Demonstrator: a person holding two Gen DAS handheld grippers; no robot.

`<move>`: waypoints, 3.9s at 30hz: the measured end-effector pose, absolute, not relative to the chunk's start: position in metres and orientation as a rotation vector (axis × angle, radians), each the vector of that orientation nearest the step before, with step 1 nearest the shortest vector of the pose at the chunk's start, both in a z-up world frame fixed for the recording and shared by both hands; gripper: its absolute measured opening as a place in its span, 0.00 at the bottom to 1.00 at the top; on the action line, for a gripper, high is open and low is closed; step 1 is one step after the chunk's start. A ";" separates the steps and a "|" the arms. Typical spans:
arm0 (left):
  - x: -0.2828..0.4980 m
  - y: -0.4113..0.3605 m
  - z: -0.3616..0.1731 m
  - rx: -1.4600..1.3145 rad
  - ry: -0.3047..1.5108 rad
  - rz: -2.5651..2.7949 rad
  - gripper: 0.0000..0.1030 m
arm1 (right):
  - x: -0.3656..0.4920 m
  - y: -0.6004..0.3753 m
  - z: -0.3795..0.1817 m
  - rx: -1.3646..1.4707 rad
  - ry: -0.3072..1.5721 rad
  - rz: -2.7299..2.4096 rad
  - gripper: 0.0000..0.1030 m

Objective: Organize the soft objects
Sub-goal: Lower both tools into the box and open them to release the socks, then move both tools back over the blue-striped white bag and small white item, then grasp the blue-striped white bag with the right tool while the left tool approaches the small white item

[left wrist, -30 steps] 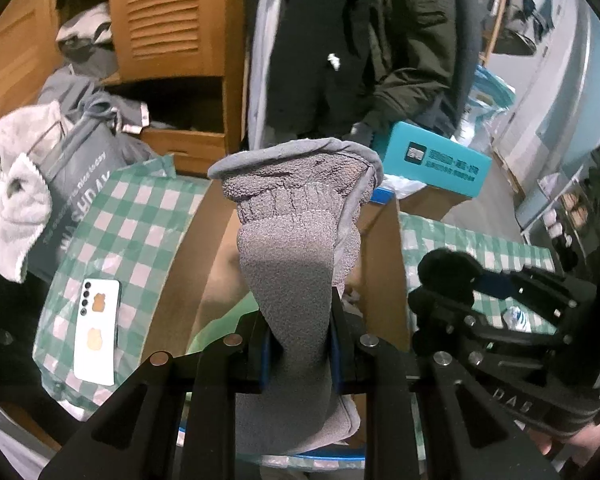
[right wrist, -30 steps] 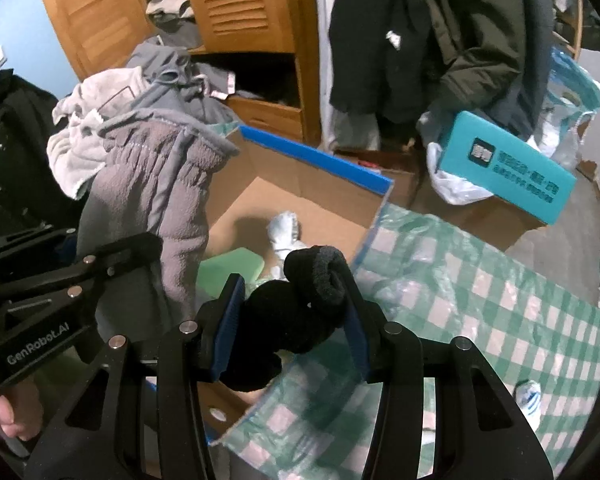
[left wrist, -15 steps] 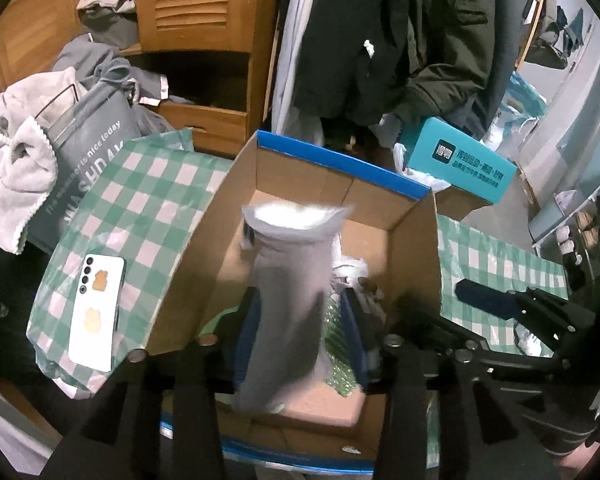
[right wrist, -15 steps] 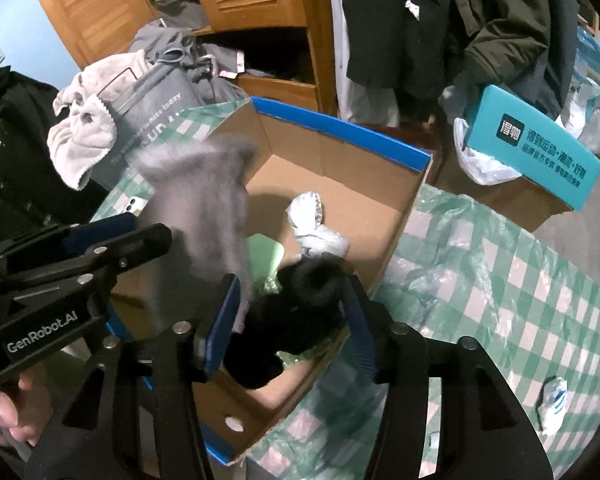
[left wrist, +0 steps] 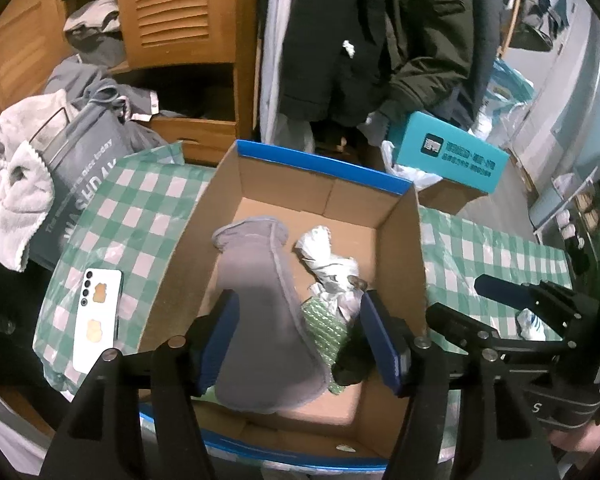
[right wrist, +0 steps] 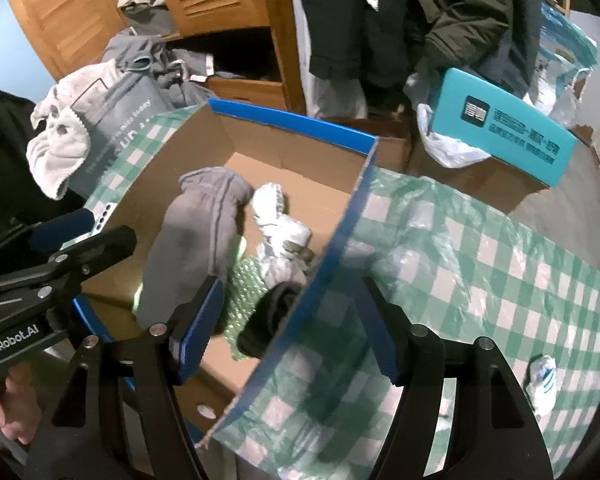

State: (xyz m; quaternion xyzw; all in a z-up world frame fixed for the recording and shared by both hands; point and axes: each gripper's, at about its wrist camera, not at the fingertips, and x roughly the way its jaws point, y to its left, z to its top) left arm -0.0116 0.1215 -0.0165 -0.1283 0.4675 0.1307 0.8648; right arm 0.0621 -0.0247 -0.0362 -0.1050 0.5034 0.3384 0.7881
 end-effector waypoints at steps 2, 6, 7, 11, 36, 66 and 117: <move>-0.011 0.117 -0.016 -0.261 0.982 0.268 0.63 | 0.062 -0.029 -0.035 -0.231 1.081 0.718 0.67; -0.009 0.107 -0.016 -0.236 0.989 0.252 0.64 | 0.061 -0.039 -0.033 -0.239 1.071 0.700 0.67; -0.009 0.104 -0.016 -0.229 0.990 0.250 0.65 | 0.061 -0.042 -0.032 -0.241 1.068 0.696 0.67; -0.007 0.095 -0.017 -0.204 0.997 0.239 0.65 | 0.061 -0.051 -0.031 -0.249 1.063 0.682 0.67; 0.017 0.019 -0.031 -0.069 1.066 0.132 0.66 | 0.077 -0.122 -0.044 -0.225 1.087 0.586 0.67; 0.048 -0.072 -0.057 0.074 1.145 0.022 0.66 | 0.091 -0.214 -0.064 -0.181 1.119 0.455 0.67; 0.105 -0.128 -0.137 0.069 1.340 -0.117 0.66 | 0.160 -0.318 -0.188 -0.228 1.368 0.267 0.66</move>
